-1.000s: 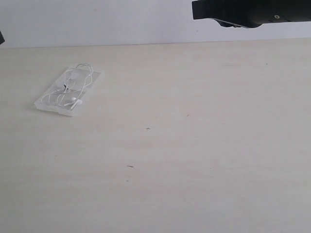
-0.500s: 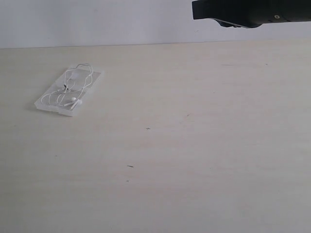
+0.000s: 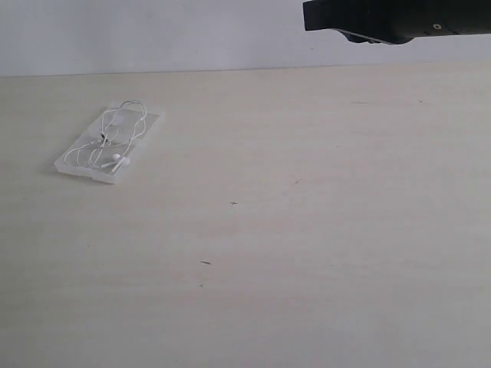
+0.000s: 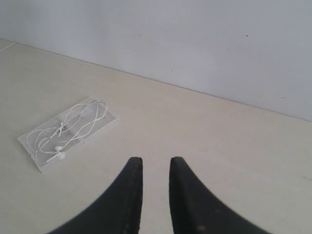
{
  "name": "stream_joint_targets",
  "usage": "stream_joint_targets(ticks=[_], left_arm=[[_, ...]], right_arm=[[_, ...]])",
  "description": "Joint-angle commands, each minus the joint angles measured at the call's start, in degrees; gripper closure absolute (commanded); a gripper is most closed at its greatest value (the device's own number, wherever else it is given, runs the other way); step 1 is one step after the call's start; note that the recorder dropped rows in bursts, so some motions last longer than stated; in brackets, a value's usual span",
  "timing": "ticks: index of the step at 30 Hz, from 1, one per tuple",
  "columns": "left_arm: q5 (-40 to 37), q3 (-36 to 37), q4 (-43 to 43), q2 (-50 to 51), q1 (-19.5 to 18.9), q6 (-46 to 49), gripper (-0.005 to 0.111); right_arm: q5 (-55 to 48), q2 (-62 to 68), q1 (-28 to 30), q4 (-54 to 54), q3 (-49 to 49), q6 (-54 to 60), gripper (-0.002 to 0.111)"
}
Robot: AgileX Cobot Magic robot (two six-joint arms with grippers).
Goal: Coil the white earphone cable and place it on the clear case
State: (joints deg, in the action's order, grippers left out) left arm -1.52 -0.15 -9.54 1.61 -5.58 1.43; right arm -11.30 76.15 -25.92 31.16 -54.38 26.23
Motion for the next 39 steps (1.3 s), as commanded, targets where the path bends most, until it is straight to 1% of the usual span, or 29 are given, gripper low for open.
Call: stream_joint_targets(ticks=[1, 2, 5, 6, 13, 18, 29, 33, 37, 39], left_arm=[[-6.51, 0.15, 0.34, -1.61, -0.09, 2.97, 0.107], [-7.15, 0.15, 0.45, -1.61, -0.09, 3.76, 0.107], [-12.95, 0.15, 3.61, -1.61, -0.09, 11.41, 0.107], [-13.10, 0.15, 3.61, -1.61, -0.09, 11.86, 0.107], [-13.23, 0.15, 2.42, -1.61, -0.09, 10.70, 0.107], [-16.76, 0.15, 1.83, -1.61, -0.09, 10.44, 0.107], [-16.88, 0.15, 1.83, -1.61, -0.09, 10.44, 0.107], [-16.88, 0.15, 1.83, -1.61, -0.09, 10.44, 0.107], [-16.88, 0.15, 1.83, -1.61, -0.09, 10.44, 0.107], [-16.88, 0.15, 1.83, -1.61, -0.09, 10.44, 0.107]], right_arm=[[0.21, -0.35, -0.03, 0.05, -0.24, 0.07, 0.088], [0.21, -0.35, -0.03, 0.05, -0.24, 0.07, 0.088], [0.21, -0.35, -0.03, 0.05, -0.24, 0.07, 0.088], [0.21, -0.35, -0.03, 0.05, -0.24, 0.07, 0.088], [0.21, -0.35, -0.03, 0.15, -0.24, 0.07, 0.088], [0.21, -0.35, -0.03, 0.15, -0.24, 0.07, 0.088], [0.21, -1.33, -0.03, 0.25, -0.24, 0.07, 0.088], [0.11, -6.86, -0.03, 0.25, -0.24, 0.07, 0.088], [1.08, -16.17, -0.03, -0.60, -0.24, 2.34, 0.088], [3.31, -21.22, -0.03, -0.69, -0.24, 3.75, 0.088]])
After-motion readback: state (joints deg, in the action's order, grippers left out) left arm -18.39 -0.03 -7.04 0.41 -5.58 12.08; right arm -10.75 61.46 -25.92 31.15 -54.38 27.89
